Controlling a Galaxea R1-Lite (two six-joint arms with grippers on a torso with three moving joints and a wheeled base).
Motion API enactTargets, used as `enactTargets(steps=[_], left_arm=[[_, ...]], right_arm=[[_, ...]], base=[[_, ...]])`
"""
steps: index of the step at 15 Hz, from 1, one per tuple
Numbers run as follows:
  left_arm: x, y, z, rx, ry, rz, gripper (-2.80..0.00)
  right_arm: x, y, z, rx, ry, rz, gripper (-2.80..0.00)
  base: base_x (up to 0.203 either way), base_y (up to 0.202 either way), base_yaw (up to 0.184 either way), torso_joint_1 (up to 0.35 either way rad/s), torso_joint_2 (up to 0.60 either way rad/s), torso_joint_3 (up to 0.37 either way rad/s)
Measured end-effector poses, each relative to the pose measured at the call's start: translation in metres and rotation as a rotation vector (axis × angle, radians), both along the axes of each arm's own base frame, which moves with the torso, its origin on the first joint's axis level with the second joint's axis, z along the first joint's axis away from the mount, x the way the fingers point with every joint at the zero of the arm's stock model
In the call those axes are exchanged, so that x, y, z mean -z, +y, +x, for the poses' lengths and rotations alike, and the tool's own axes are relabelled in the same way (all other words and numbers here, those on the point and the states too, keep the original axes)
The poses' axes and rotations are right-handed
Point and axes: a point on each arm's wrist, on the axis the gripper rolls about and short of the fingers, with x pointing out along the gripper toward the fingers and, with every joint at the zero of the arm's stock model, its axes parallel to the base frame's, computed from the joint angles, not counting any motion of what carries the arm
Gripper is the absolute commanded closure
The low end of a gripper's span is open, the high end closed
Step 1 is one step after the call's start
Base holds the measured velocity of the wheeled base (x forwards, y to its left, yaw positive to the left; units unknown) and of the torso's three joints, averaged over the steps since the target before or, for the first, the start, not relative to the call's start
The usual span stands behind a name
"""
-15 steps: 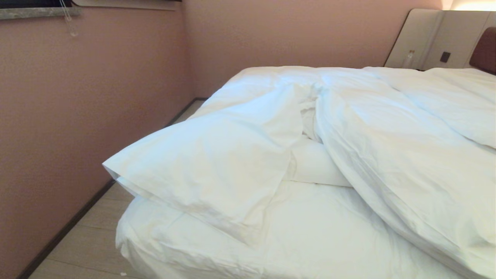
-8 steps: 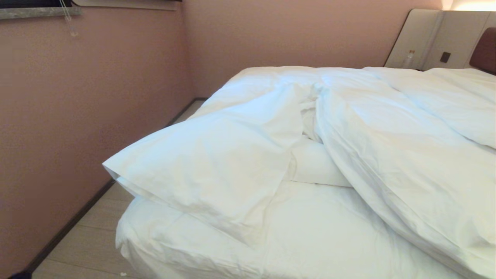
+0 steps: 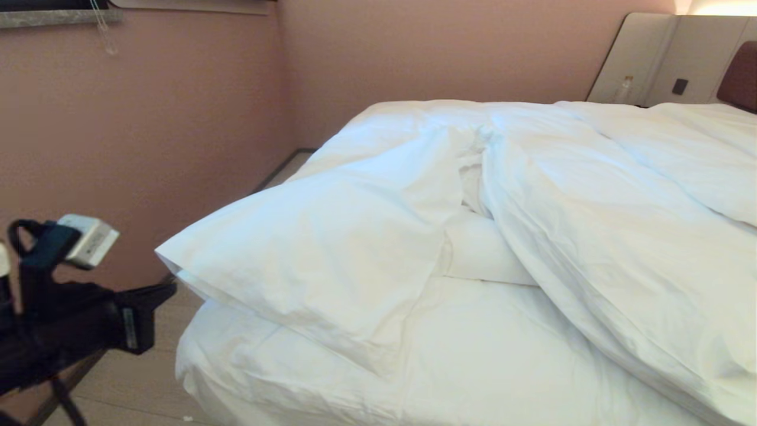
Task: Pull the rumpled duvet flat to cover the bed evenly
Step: Hold the folded corner of the quilt
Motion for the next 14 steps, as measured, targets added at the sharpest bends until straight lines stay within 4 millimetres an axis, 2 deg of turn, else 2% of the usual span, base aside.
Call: enactTargets(steps=[3, 6, 9, 11, 14], left_arm=[[0.013, -0.017, 0.031, 0.124, -0.081, 0.139, 0.0], [0.036, -0.029, 0.042, 0.268, -0.061, 0.298, 0.0], [0.053, -0.037, 0.053, 0.406, -0.128, 0.395, 0.0], [0.061, -0.039, 0.053, 0.473, -0.162, 0.456, 0.0], [0.07, -0.044, 0.035, 0.588, -0.234, 0.613, 0.0]], right_arm=[[0.0, 0.0, 0.0, 0.0, -0.001, 0.0, 0.0], [0.0, 0.0, 0.0, 0.0, -0.001, 0.001, 0.0], [0.0, 0.0, 0.0, 0.001, 0.0, 0.0, 0.0], [0.0, 0.0, 0.0, 0.001, 0.0, 0.0, 0.0], [0.0, 0.0, 0.0, 0.0, -0.001, 0.0, 0.0]], base=[[0.0, 0.0, 0.0, 0.0, 0.0, 0.0], [0.0, 0.0, 0.0, 0.0, 0.0, 0.0], [0.0, 0.0, 0.0, 0.0, 0.0, 0.0], [0.0, 0.0, 0.0, 0.0, 0.0, 0.0], [0.0, 0.0, 0.0, 0.0, 0.0, 0.0]])
